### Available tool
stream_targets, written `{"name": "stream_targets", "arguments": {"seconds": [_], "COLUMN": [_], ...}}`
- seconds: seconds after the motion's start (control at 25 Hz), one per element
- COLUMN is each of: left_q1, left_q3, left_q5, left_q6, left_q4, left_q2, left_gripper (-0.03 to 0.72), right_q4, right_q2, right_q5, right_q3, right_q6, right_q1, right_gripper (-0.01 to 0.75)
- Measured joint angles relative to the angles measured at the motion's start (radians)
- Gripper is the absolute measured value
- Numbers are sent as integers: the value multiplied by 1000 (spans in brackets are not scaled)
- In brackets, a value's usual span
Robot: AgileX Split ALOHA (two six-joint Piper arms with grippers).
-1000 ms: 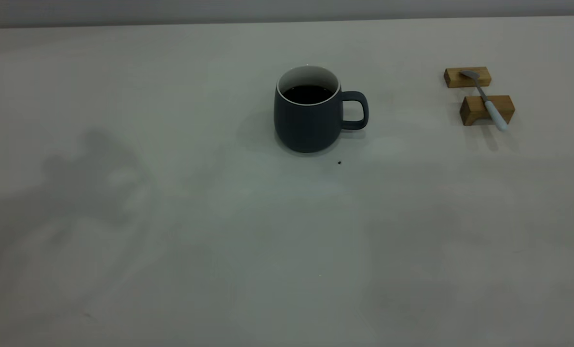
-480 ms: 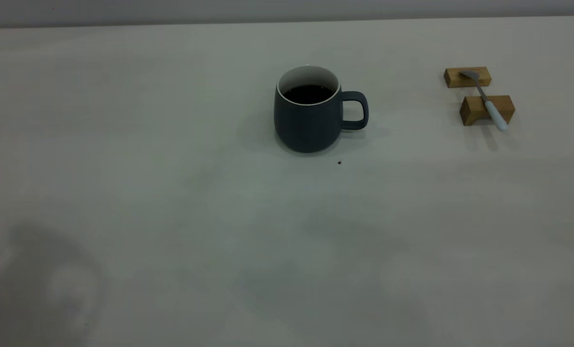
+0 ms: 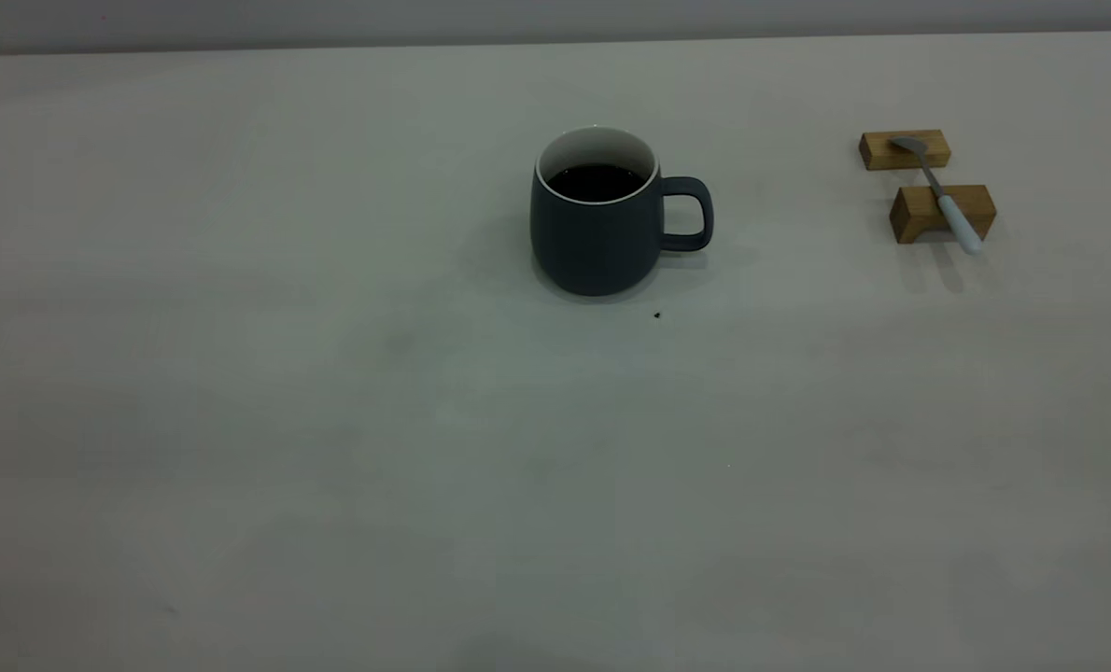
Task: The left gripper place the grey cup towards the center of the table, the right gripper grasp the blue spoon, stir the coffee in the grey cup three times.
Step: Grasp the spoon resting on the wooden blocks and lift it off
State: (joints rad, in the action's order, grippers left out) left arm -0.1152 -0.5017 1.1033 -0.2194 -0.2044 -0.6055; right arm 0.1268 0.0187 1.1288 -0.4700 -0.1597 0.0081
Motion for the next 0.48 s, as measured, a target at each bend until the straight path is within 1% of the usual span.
{"name": "stream_targets", "arguments": {"seconds": [0.12,0.24,0.48], "left_q1": [0,0,10], "left_q3": [13,15,15], "left_q5": [2,2,10], "left_q6": [70,137,155], "left_q4": [57,82,87], "left_q2": [99,192,390], "left_gripper": [585,585,585], "right_q4": [0,0,0], "right_q2": [0,0,0], "right_q5": [0,0,0], "right_q3": [0,0,0], "right_q6": [0,0,0], "right_q1": [0,0,0], "right_gripper": [261,261,261]}}
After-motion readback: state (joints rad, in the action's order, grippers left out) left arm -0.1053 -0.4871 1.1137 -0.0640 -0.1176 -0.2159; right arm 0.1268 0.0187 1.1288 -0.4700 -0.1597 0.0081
